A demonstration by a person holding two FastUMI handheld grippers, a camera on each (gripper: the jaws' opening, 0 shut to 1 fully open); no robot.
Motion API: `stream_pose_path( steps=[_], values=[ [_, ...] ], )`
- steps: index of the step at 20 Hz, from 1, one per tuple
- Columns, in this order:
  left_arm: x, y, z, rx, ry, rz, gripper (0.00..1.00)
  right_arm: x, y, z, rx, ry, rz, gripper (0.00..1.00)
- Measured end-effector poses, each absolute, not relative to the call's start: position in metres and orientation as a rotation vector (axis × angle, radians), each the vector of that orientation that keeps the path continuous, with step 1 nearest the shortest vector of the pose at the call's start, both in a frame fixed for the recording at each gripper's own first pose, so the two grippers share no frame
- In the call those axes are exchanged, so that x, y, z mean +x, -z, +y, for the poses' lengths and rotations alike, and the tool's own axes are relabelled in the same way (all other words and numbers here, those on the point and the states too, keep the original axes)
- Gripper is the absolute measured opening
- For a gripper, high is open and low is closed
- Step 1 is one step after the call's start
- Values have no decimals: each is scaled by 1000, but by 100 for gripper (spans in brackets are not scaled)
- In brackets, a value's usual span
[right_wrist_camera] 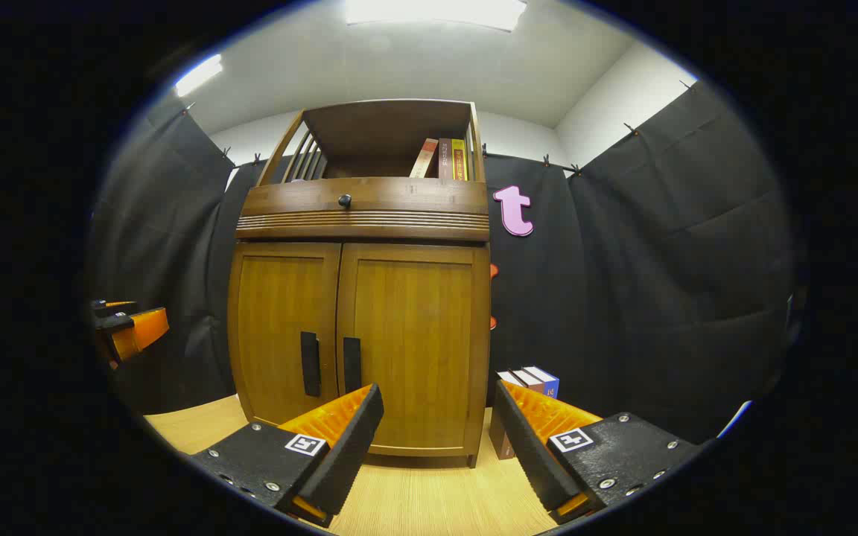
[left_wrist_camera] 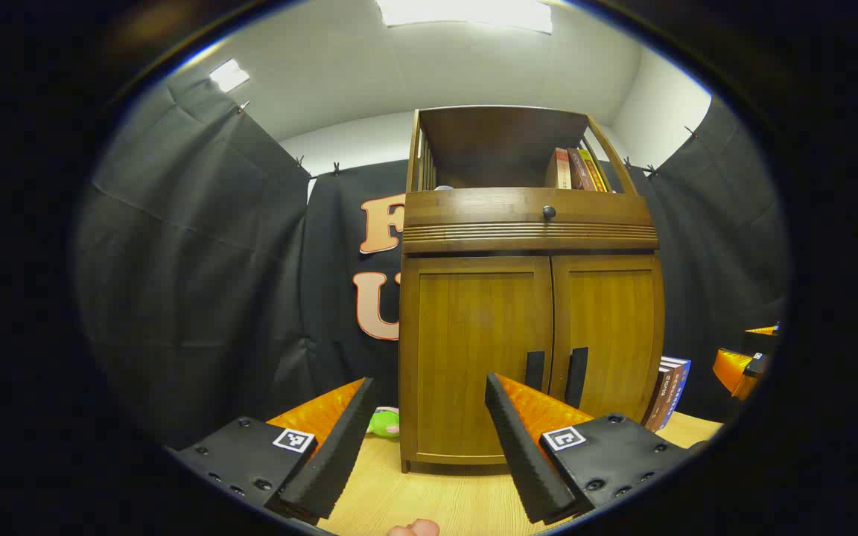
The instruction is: Open the right door of the double-door shoe cabinet with the right hand, and open the left door with the left hand.
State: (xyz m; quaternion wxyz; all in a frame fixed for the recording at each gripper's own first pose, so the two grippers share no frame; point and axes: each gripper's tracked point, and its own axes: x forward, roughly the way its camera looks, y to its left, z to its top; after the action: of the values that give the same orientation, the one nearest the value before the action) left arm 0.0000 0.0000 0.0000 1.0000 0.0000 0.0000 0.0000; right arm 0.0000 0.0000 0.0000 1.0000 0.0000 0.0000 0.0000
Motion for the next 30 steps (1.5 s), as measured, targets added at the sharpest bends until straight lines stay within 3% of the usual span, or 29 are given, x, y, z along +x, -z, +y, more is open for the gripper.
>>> stream_pose_path(
  steps=[1, 2, 24, 25, 26, 29, 30],
  values=[
    [1, 0, -1, 2, 3, 0, 95, 1, 1, -1, 2, 3, -2, 85],
    [1, 1, -2, 4, 5, 0, 95, 1, 1, -2, 3, 7, -1, 93],
    [9, 1, -9, 14, 29, -3, 95, 4, 12, -16, 9, 69, 2, 93],
    [9, 2, -9, 13, 29, -1, 95, 5, 9, -11, 1, 56, -7, 100],
    [10, 4, -9, 10, 29, 4, 95, 7, 6, -4, -8, 36, -16, 93],
    [11, 7, -9, 3, 31, 14, 95, 19, 3, 5, -45, 17, -31, 93],
    [10, 7, -7, 3, 29, 12, 95, 25, 0, 10, -43, 6, -38, 100]
  ],
)
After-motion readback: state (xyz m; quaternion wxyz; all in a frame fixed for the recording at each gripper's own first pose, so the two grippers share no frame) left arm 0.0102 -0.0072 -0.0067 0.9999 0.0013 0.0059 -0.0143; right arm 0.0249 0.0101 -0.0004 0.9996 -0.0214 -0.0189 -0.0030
